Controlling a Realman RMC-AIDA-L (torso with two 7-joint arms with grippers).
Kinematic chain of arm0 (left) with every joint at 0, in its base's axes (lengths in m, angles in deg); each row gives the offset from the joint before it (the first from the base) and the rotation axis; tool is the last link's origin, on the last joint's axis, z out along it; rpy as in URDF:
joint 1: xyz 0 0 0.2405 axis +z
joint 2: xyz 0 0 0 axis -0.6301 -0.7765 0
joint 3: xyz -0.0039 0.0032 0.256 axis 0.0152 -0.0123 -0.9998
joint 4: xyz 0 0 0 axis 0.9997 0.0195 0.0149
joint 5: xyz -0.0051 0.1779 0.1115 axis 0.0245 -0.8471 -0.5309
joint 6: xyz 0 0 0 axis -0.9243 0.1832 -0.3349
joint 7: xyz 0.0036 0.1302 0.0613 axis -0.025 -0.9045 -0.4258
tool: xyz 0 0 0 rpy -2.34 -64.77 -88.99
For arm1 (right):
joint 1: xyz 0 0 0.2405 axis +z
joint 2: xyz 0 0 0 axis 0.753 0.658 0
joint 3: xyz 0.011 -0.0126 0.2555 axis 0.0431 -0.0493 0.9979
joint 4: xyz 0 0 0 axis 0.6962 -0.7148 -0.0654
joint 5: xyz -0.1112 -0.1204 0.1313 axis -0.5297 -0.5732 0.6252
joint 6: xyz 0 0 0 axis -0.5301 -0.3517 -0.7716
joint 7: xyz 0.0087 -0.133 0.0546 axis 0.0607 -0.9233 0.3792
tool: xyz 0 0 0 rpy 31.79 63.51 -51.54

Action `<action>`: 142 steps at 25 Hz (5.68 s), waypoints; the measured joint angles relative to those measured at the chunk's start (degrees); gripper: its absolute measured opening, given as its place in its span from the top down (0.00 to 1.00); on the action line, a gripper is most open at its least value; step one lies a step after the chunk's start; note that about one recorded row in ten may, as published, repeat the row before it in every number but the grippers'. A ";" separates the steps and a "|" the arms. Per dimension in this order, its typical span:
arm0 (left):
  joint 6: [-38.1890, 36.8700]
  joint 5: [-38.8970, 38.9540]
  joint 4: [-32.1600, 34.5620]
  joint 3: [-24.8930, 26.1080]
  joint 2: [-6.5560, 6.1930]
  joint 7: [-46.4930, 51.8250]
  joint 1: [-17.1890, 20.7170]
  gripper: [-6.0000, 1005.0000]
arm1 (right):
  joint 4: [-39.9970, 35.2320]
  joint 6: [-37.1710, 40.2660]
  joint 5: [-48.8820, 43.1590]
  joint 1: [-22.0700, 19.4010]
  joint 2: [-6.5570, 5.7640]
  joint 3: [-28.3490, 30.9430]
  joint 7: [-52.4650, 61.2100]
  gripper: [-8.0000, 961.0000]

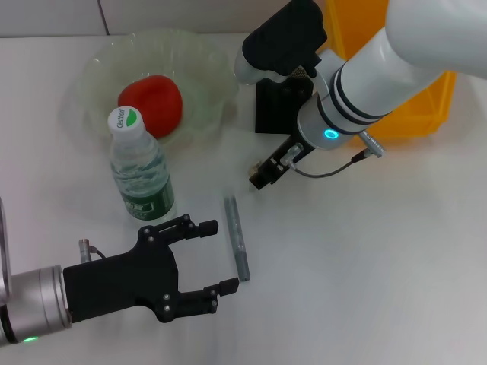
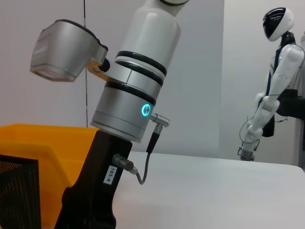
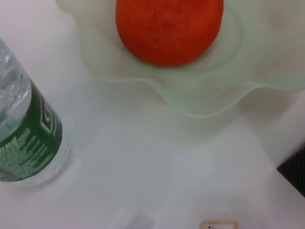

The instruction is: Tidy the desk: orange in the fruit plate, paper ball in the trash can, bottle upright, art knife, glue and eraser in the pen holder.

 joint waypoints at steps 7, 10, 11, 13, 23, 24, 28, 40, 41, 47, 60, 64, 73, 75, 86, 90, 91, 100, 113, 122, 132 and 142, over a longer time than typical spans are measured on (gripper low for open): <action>0.01 0.00 0.01 0.00 0.00 -0.04 -0.09 0.19 | 1.16 -1.42 0.93 0.16 0.00 -0.63 -0.22 0.39; 0.01 0.00 0.01 0.00 0.00 -0.04 -0.11 0.19 | 1.47 -2.46 1.01 0.21 0.00 -2.18 -0.18 0.42; 0.04 0.02 0.03 0.00 0.00 -0.04 -0.11 0.19 | 1.86 -3.00 1.25 0.34 0.00 -2.89 -0.04 0.44; 0.06 0.03 0.03 0.00 0.00 -0.04 -0.11 0.19 | 2.22 -3.19 1.48 0.49 0.00 -3.02 0.01 0.47; 0.06 0.17 0.03 0.00 0.00 -0.04 0.06 0.19 | 1.68 -3.74 2.74 -0.23 0.01 -2.79 0.02 0.67; -0.02 0.30 0.03 0.00 0.00 -0.03 0.28 0.19 | -0.88 -2.78 2.31 -1.54 -0.05 -2.30 0.06 0.69; -0.13 0.33 0.03 0.00 0.00 -0.04 0.34 0.19 | -7.50 -0.52 -0.06 -4.55 -0.39 0.67 0.12 0.73; -0.28 0.37 0.03 0.00 0.00 -0.03 0.08 0.19 | -44.34 9.71 -7.87 -21.27 -0.02 15.77 -3.74 0.69; -0.30 0.37 0.03 0.00 0.00 -0.03 -0.05 0.19 | -44.72 9.65 -7.87 -21.53 -0.02 16.92 -4.14 0.69; -0.39 0.38 0.03 0.00 0.00 0.01 -0.11 0.19 | -41.79 8.36 -8.39 -21.12 -0.40 21.24 -5.57 0.66; -0.40 0.28 0.03 0.00 0.00 0.30 -0.19 0.19 | -31.02 4.88 -8.13 -17.26 -0.66 21.28 -8.16 0.60; -0.40 0.19 0.03 0.00 0.00 0.42 -0.17 0.19 | -31.39 4.77 -8.21 -17.25 -0.62 21.35 -8.40 0.59; -2.30 0.61 0.04 0.68 -0.08 0.64 0.10 0.19 | -39.00 4.72 -5.97 -21.07 -0.23 21.46 -9.81 0.41; -2.30 0.61 0.04 0.68 -0.08 0.64 0.10 0.19 | -44.55 4.80 -0.60 -25.62 -0.05 21.62 -13.88 0.41; -6.74 1.99 8.42 -0.58 0.01 20.31 0.01 0.19 | -38.40 19.64 48.35 -50.26 -0.10 31.36 -63.25 0.41; -1.95 2.06 22.72 -7.91 0.24 40.02 3.38 0.19 | -23.35 31.37 52.02 -53.19 -0.46 40.52 -78.45 0.41; 1.21 2.05 26.94 -10.79 0.27 43.58 4.84 0.19 | -18.13 34.11 51.97 -53.28 -0.58 43.47 -83.09 0.41; 28.41 -14.67 60.28 -34.31 -0.03 79.81 11.07 0.19 | 9.01 43.01 46.87 -53.62 -0.88 60.35 -112.00 0.41; 33.53 -49.01 67.48 -45.84 0.35 123.88 3.11 0.19 | 12.43 39.75 45.02 -51.56 -0.82 60.54 -112.93 0.41; 35.09 -50.86 65.64 -44.33 0.35 123.17 4.42 0.20 | 13.38 38.60 44.85 -50.01 -0.86 60.24 -112.96 0.41; 36.16 -55.40 61.99 -44.90 0.35 122.80 3.12 0.20 | 13.92 38.06 44.78 -49.59 -0.80 60.18 -113.00 0.41; 36.45 -56.13 59.51 -45.99 0.35 122.65 1.29 0.20 | 14.04 38.03 44.78 -49.60 -0.78 60.19 -112.99 0.41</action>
